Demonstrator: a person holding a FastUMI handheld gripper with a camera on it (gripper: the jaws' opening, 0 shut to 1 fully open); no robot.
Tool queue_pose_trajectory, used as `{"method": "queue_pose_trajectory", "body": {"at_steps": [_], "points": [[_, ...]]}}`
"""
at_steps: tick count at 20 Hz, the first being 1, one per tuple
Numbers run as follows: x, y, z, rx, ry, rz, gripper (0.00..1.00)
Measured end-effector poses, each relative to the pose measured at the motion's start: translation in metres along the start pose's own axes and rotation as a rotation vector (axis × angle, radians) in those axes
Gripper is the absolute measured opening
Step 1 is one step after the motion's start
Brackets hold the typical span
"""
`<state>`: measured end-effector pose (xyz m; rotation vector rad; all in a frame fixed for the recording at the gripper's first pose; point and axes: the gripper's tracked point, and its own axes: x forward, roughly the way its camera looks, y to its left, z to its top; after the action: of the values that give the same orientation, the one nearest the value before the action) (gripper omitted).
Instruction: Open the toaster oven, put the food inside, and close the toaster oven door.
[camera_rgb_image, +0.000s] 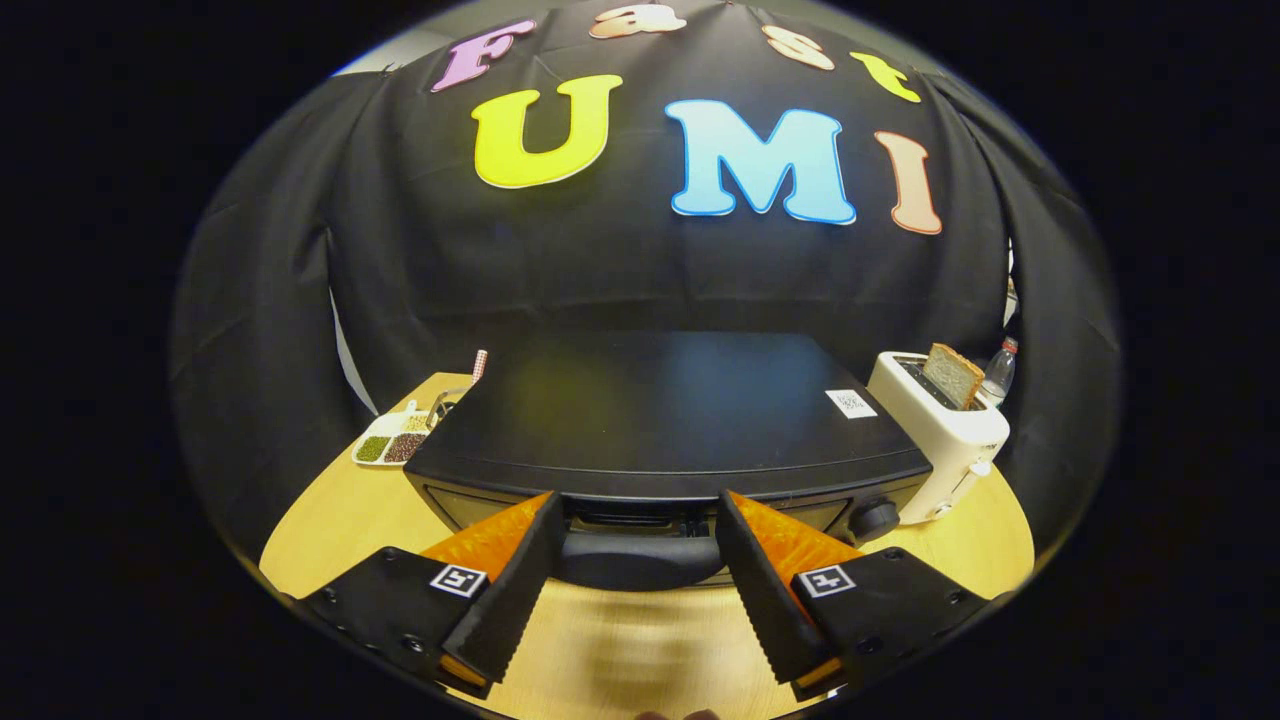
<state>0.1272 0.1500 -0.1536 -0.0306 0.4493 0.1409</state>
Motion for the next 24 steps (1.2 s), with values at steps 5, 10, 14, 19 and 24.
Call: {"method": "queue_pose_trajectory", "body": {"at_steps": [5,10,14,19,24], "points": [[-0.009,0.001,-0.009,0.000,0.014,0.017,0.98],[-0.019,0.001,-0.021,0.007,0.048,0.033,0.98],[-0.027,0.001,-0.030,0.014,0.060,0.031,0.98],[-0.037,0.002,-0.042,0.015,0.076,0.031,0.97],[-0.048,0.003,-0.058,0.005,0.100,0.028,0.97]]}}
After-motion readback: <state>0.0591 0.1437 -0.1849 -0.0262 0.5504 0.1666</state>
